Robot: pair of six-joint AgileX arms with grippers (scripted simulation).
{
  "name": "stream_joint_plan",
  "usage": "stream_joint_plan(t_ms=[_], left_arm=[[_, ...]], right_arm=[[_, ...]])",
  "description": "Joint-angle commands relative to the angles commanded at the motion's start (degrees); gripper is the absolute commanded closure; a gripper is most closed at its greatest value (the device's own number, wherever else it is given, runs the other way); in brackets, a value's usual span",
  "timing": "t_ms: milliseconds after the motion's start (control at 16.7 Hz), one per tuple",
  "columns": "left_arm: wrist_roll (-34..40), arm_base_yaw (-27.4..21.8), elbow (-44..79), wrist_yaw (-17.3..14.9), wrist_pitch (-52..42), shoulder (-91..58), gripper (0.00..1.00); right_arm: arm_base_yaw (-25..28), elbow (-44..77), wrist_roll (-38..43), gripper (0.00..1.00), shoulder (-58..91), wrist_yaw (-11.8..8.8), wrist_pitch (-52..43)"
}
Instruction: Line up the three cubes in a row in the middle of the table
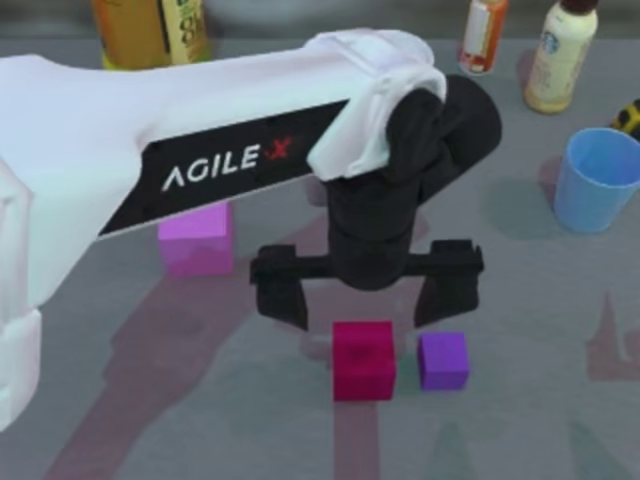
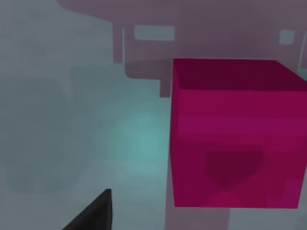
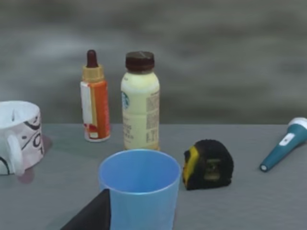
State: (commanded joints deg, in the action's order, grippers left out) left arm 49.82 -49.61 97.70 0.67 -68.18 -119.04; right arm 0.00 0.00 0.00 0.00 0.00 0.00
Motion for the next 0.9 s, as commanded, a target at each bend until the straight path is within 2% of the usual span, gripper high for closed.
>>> stream_joint_plan(t_ms=[120,240,540,660,780,900], left_arm=[[-2.01,2.04,1.07,-0.05,-0.36,-0.63,0.0],[-5.86,6.26,3.1,-0.19,-1.12,-1.94,0.0],[-19.72,22.64,9.41,-0.74,-3.87,-6.43,0.0],[-24.38,27.52,11.58,-0.82,-4.64,-7.75,0.0],[-26.82,29.97,12.93,-0.85,-5.02,-8.45,0.0],[-27.13,30.28,13.12,-0.86,-5.06,-8.54,0.0]], right_arm=[[0.0,0.0,0.0,0.0,0.0,0.0,0.0],[0.0,0.0,0.0,0.0,0.0,0.0,0.0],[0.0,0.0,0.0,0.0,0.0,0.0,0.0],[0.0,0.0,0.0,0.0,0.0,0.0,0.0],[0.0,0.0,0.0,0.0,0.0,0.0,0.0],[0.0,0.0,0.0,0.0,0.0,0.0,0.0]])
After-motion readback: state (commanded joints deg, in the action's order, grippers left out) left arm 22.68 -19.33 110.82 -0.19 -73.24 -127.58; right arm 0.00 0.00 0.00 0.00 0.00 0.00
